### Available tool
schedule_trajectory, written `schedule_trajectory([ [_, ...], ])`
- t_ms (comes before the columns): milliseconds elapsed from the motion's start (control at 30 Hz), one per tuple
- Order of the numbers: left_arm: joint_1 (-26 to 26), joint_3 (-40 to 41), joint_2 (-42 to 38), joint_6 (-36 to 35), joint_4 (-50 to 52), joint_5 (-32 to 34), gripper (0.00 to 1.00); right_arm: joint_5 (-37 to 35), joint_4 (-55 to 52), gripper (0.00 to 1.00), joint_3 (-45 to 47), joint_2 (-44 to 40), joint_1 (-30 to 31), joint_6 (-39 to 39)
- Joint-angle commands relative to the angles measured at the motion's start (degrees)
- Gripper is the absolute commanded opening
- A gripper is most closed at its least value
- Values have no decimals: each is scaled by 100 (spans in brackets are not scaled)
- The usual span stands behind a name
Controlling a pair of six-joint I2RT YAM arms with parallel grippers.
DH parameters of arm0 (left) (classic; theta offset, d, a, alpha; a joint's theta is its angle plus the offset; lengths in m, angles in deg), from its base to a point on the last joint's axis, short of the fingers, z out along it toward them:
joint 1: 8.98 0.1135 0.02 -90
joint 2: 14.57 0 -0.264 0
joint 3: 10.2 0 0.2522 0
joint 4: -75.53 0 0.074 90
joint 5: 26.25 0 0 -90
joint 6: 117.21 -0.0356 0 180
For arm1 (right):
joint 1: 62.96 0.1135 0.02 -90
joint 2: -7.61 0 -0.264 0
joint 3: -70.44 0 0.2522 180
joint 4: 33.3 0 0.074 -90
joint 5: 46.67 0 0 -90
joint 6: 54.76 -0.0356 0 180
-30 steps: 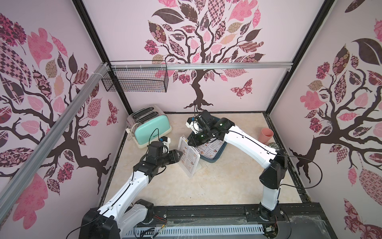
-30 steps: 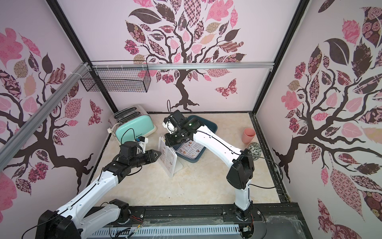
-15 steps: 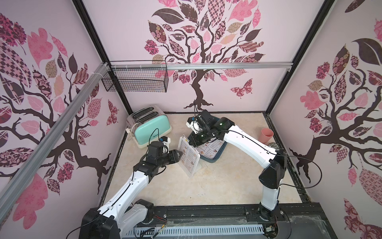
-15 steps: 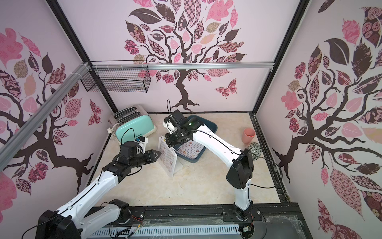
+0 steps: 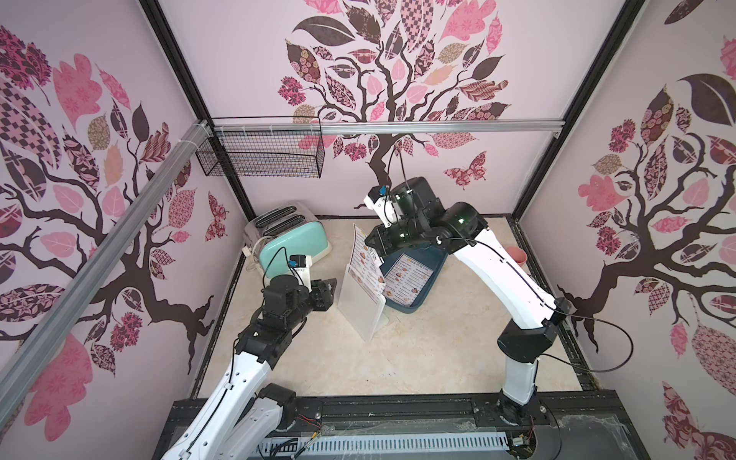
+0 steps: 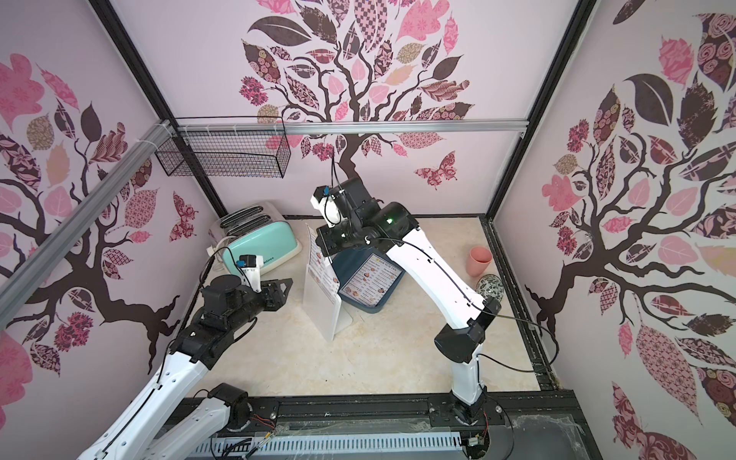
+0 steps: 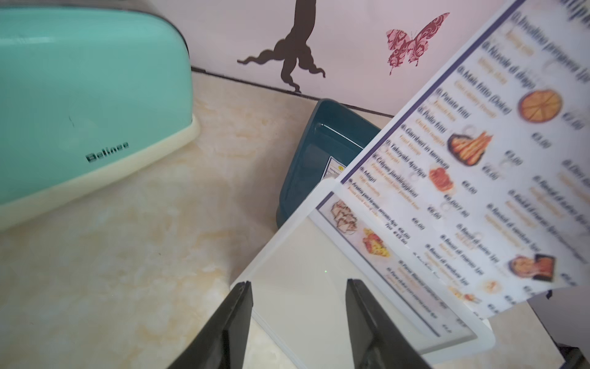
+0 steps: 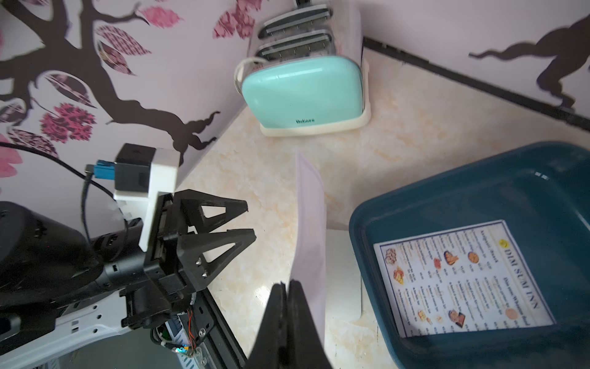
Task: Replace the menus in the menu holders
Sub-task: Take out the menu from the menu holder, then place the menu at the center of the board.
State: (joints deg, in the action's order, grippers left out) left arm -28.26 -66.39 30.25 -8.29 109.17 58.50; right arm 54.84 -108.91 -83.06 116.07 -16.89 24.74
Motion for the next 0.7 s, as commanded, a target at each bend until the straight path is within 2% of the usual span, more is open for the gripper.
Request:
schedule_trajectory([
  [0, -22, -561, 3, -1034, 290, 0, 56, -269, -460, 0, -264, -328, 34, 433],
  [233, -22, -1654, 217, -2349, 702, -1556, 62, -1233, -483, 0, 749, -1740, 34, 1367],
  [367, -23, -1853, 285, -2911, 412, -3205, 69, -1468, -418, 0, 2151, -2865, 34, 1975],
  [433, -58, -1855, 448, -2901, -118, -3989, 70, -1549, -324, 0, 2929, -3496, 34, 2344],
  [467, -148, -1875, 582, -2783, -438, -4181, 69, -1586, -263, 0, 3214, -3735, 34, 2473],
  [533, -668, -2129, 1074, -2825, -743, -4288, 69, -1683, -30, 0, 3838, -4269, 34, 2797],
  [600, -1225, -2517, 1538, -3317, -401, -4319, 71, -1709, 125, 0, 4276, -4638, 34, 3115],
  [667, -1562, -2846, 1926, -3691, -30, -4433, 74, -1652, 90, 0, 4514, -4842, 34, 3355],
])
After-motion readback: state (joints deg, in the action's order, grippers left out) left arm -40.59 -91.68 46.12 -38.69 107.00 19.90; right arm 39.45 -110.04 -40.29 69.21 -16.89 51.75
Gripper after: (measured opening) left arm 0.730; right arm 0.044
